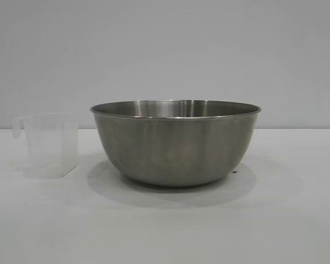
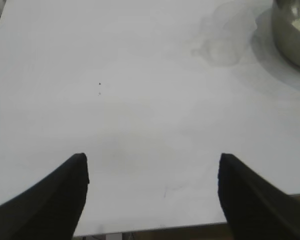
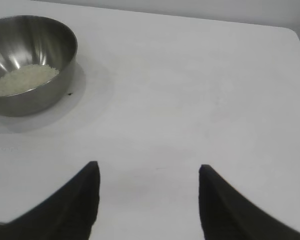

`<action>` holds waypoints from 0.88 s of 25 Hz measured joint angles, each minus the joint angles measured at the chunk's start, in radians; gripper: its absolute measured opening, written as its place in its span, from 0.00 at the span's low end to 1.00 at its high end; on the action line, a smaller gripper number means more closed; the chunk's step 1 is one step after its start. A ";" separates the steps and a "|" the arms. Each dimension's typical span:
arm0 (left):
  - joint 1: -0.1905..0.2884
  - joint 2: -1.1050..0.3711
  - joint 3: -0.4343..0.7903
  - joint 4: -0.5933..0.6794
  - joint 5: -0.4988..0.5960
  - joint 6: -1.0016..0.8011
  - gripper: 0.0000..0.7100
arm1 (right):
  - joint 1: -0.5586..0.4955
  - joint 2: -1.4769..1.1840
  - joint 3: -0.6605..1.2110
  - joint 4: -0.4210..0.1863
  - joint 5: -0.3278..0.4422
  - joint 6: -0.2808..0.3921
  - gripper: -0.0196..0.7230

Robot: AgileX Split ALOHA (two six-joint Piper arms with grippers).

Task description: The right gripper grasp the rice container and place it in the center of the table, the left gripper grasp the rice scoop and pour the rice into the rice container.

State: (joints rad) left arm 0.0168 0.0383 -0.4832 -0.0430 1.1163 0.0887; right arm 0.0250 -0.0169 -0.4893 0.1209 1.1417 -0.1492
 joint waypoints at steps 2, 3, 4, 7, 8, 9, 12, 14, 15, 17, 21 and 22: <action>0.000 -0.032 0.000 0.000 0.000 0.000 0.67 | 0.000 0.000 0.000 0.000 0.000 0.000 0.54; 0.000 -0.043 0.000 0.000 0.002 0.000 0.67 | 0.000 0.000 0.000 0.000 0.000 0.000 0.54; 0.000 -0.052 0.000 0.000 0.002 0.000 0.67 | 0.000 0.000 0.000 0.000 0.000 0.000 0.54; 0.000 -0.056 0.000 0.000 0.002 0.000 0.67 | 0.000 0.000 0.000 0.000 0.000 0.000 0.54; 0.000 -0.056 0.000 0.000 0.004 0.000 0.67 | 0.000 0.000 0.000 0.000 0.000 0.000 0.54; 0.000 -0.056 0.000 0.000 0.004 0.000 0.67 | 0.000 0.000 0.000 0.000 0.000 0.000 0.54; 0.000 -0.056 0.000 0.000 0.004 0.000 0.67 | 0.000 0.000 0.000 0.000 0.000 0.000 0.54; 0.000 -0.056 0.000 0.000 0.004 0.000 0.67 | 0.000 0.000 0.000 0.000 0.000 0.000 0.54; 0.000 -0.056 0.000 0.000 0.004 0.000 0.67 | 0.000 0.000 0.000 0.000 0.000 0.000 0.54; 0.000 -0.056 0.000 0.006 0.004 -0.009 0.67 | 0.000 0.000 0.000 0.000 0.000 0.000 0.54; 0.000 -0.056 0.000 0.015 0.004 -0.023 0.67 | 0.000 0.000 0.000 0.000 0.000 0.000 0.54; 0.000 -0.056 0.000 0.020 0.004 -0.034 0.67 | 0.000 0.000 0.000 0.000 0.000 0.000 0.54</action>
State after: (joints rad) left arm 0.0168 -0.0176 -0.4832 -0.0229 1.1201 0.0548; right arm 0.0250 -0.0169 -0.4893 0.1209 1.1417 -0.1492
